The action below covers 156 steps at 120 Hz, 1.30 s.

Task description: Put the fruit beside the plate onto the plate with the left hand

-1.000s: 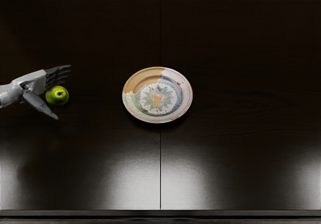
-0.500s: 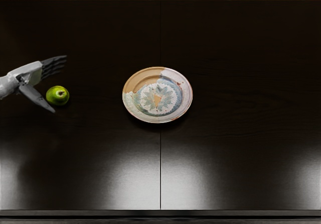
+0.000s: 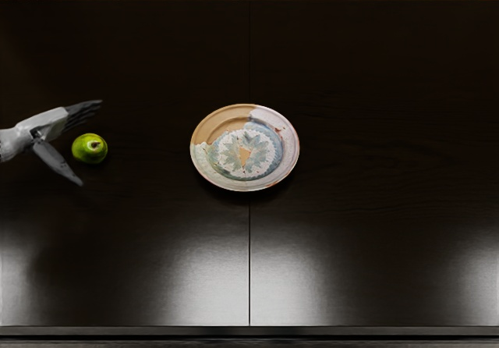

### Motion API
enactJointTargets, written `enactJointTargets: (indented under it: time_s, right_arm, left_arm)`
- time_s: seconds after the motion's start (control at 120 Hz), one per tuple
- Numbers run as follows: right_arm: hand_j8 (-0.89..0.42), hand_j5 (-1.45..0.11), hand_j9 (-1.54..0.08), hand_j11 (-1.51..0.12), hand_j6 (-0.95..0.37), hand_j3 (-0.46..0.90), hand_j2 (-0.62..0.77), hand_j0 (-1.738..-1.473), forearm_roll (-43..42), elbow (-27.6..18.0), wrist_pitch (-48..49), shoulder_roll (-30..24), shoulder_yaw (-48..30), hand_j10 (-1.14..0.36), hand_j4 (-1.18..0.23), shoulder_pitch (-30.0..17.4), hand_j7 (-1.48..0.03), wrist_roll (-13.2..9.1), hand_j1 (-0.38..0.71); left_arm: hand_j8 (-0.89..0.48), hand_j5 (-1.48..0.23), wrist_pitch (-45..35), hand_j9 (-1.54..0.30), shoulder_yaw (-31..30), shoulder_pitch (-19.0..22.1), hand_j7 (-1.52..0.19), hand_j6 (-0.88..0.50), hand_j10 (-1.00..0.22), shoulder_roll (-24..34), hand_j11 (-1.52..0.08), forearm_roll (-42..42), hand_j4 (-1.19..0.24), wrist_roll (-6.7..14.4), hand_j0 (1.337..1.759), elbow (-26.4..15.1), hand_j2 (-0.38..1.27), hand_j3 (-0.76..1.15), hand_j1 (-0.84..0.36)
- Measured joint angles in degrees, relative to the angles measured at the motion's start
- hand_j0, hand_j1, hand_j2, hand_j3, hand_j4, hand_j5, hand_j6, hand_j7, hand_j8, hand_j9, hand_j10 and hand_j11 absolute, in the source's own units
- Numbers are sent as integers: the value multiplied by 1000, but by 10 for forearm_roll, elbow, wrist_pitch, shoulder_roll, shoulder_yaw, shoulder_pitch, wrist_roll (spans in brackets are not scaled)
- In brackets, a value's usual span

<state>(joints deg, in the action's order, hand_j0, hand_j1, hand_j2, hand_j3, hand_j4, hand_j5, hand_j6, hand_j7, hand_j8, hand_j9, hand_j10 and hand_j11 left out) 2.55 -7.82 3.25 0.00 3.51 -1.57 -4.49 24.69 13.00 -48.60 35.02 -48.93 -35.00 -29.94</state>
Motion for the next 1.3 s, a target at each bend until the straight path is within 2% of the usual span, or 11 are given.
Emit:
enactJointTargets:
  time_s: [0.258, 0.525, 0.658, 0.775, 1.3]
  right_arm:
    - [-24, -31, -31, -31, -24, 0, -5, -1658, 1, 0, 0, 0, 0, -24, -24, 0, -31, -1, -320]
    - [-24, -31, -31, -31, -24, 0, -5, -1658, 2, 0, 0, 0, 0, -24, -24, 0, -31, -1, -320]
    - [-24, -31, -31, -31, -24, 0, -5, -1658, 3, 0, 0, 0, 0, -24, -24, 0, -31, 0, -320]
    - [-24, -31, -31, -31, -24, 0, -5, -1658, 2, 0, 0, 0, 0, -24, -24, -1, -31, 0, -320]
    - [-24, -31, -31, -31, -24, 0, -5, -1658, 2, 0, 0, 0, 1, -24, -24, -2, -31, 0, -320]
  left_arm:
    - [-24, -26, -1, -25, -13, -4, -25, -25, -23, -2, -25, 2, -24, 0, 1658, 5, 8, 0, 327]
    - [-137, -171, -2, -171, -14, -5, -171, -138, -135, -2, -171, 3, -137, 0, 1658, 5, 30, 0, 194]
    - [-167, -210, -28, -210, -14, -5, -210, -168, -165, -10, -210, 3, -167, 0, 1658, 4, 37, 0, 159]
    - [-181, -229, -37, -228, -16, -16, -228, -182, -180, -17, -228, 1, -181, 0, 1658, 4, 40, 0, 142]
    - [-203, -257, -51, -256, -37, -14, -256, -204, -201, -31, -256, 0, -203, 0, 1658, 5, 44, 0, 116]
